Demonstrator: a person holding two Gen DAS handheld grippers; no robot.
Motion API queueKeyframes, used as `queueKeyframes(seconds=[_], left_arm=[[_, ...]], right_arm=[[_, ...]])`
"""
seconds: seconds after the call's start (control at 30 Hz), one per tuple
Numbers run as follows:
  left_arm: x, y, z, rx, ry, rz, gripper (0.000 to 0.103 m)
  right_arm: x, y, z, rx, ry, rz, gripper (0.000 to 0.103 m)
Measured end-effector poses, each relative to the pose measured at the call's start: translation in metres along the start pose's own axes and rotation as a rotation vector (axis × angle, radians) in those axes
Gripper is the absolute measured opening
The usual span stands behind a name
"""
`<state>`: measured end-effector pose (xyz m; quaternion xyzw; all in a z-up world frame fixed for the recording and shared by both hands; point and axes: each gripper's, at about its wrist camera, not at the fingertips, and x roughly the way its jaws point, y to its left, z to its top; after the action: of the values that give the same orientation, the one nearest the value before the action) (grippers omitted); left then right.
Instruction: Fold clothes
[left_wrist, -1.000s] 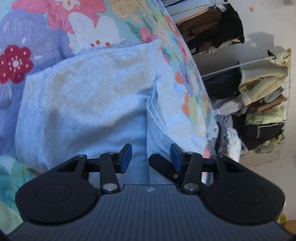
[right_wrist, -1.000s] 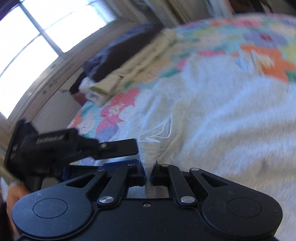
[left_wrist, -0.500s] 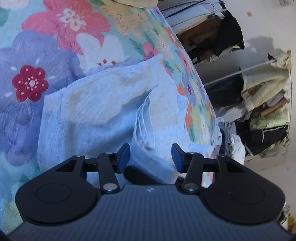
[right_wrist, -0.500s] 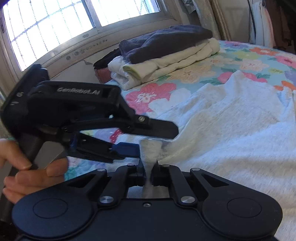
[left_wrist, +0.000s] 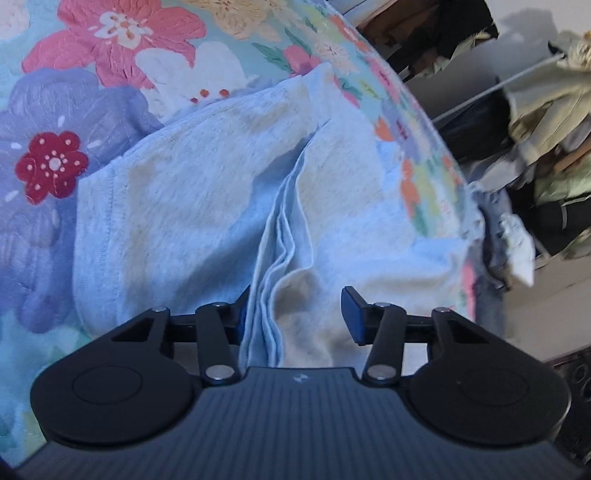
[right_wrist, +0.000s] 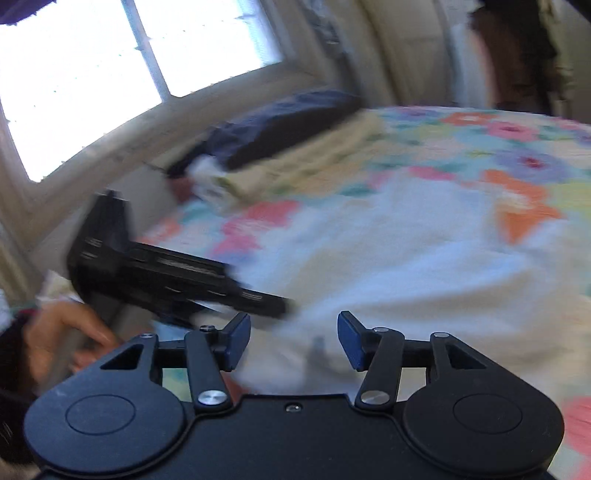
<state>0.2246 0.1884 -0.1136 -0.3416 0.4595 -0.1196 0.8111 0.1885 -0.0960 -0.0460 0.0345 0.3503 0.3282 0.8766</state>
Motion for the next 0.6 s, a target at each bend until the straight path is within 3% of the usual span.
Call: queueKeyframes(seconds=[0.13,0.2,0.23,0.27,0.3,0.37,0.43,0.53,0.6], left_arm=[[0.003,-0.004,-0.002,0.011,-0.016,0.035,0.054],[0.006,-0.005,-0.002,0.020,-0.018,0.038,0.051],[0.008,-0.010,-0.003,0.063,-0.024,0.059,0.038],[0.009,-0.016,-0.004,0.108,-0.031,0.083,0.018],[0.009,-0.024,-0.007,0.166,-0.048,0.126,0.013],[0.005,-0.041,-0.014,0.286,-0.112,0.184,0.008],[-0.005,-0.057,-0.021,0.381,-0.190,0.181,0.007],[-0.022,-0.067,-0.023,0.402,-0.268,0.149,0.006],[-0.034,-0.070,-0.024,0.411,-0.329,0.169,0.006]], right_arm=[[-0.013,-0.032,-0.015,-0.025,0.095,-0.346,0.058],[-0.020,-0.045,-0.025,0.035,0.097,-0.434,0.058],[-0.024,-0.052,-0.030,0.086,0.090,-0.436,0.058],[-0.026,-0.058,-0.034,0.142,0.083,-0.422,0.058],[-0.025,-0.064,-0.038,0.192,0.080,-0.404,0.058],[-0.023,-0.073,-0.042,0.268,0.080,-0.374,0.058],[-0.020,-0.073,-0.043,0.282,0.080,-0.365,0.058],[-0.015,-0.067,-0.045,0.241,0.088,-0.369,0.061],[-0.012,-0.062,-0.046,0.207,0.097,-0.368,0.062]])
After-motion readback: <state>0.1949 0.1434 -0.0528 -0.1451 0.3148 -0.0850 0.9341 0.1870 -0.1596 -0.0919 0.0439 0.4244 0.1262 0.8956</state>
